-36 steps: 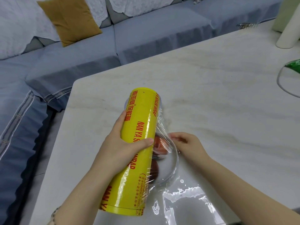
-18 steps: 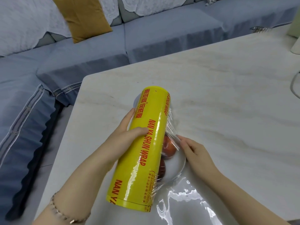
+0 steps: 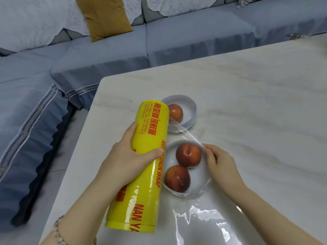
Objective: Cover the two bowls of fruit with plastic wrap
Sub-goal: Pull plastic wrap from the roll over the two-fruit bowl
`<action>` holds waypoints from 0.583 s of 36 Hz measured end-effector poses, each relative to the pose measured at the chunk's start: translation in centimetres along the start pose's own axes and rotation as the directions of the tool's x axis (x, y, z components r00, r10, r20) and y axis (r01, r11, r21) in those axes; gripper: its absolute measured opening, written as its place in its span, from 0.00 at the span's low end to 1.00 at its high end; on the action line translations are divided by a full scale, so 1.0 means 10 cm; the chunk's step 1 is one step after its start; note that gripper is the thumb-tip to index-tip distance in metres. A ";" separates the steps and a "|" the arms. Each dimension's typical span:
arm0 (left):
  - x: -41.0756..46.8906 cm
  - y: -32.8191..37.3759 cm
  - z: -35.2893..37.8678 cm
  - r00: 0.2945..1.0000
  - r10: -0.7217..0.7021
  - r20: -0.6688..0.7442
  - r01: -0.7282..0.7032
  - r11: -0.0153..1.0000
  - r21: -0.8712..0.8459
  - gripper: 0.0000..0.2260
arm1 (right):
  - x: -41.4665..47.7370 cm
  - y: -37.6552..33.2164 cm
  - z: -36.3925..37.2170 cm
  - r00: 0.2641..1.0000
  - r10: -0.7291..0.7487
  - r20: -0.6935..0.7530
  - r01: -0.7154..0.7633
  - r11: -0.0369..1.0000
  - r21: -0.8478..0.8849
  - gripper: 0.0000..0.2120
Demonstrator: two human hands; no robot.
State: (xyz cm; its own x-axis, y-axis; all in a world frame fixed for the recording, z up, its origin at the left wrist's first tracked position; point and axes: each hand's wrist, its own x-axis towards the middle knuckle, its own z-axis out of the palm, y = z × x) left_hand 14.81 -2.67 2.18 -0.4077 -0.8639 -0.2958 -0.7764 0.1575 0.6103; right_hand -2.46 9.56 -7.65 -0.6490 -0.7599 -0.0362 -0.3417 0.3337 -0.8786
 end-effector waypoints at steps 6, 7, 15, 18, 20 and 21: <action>-0.10 -0.14 0.15 0.995 -0.063 -0.084 0.088 0.936 0.341 0.47 | 0.09 -0.01 -0.04 0.999 -0.007 0.040 0.009 0.999 -0.052 0.15; -0.09 -0.17 0.15 0.992 -0.099 -0.083 0.119 0.949 0.292 0.48 | 0.10 -0.01 -0.04 0.999 -0.014 0.048 0.017 0.998 -0.064 0.15; 0.04 -0.42 0.04 0.958 -0.244 0.148 0.286 0.836 -0.469 0.21 | 0.10 -0.02 -0.04 0.999 -0.016 0.048 0.020 0.996 -0.086 0.14; 0.09 -0.47 0.07 0.955 -0.237 0.179 0.295 0.832 -0.471 0.25 | 0.09 -0.03 -0.03 0.999 -0.027 0.033 0.030 0.995 -0.100 0.14; 0.11 -0.49 0.09 0.958 -0.233 0.169 0.287 0.823 -0.490 0.29 | 0.09 -0.04 -0.04 0.999 -0.030 0.034 0.033 0.994 -0.101 0.14; 0.11 -0.49 0.10 0.959 -0.230 0.167 0.283 0.816 -0.505 0.32 | 0.10 -0.05 -0.04 0.999 -0.033 0.039 0.036 0.994 -0.101 0.14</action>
State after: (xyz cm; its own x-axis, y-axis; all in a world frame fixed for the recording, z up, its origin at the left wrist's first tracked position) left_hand 17.68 -3.94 -1.87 -0.2927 -0.7848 -0.5462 -0.5059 -0.3576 0.7850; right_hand -3.19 8.90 -7.08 -0.6104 -0.7916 -0.0261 -0.4320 0.3604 -0.8267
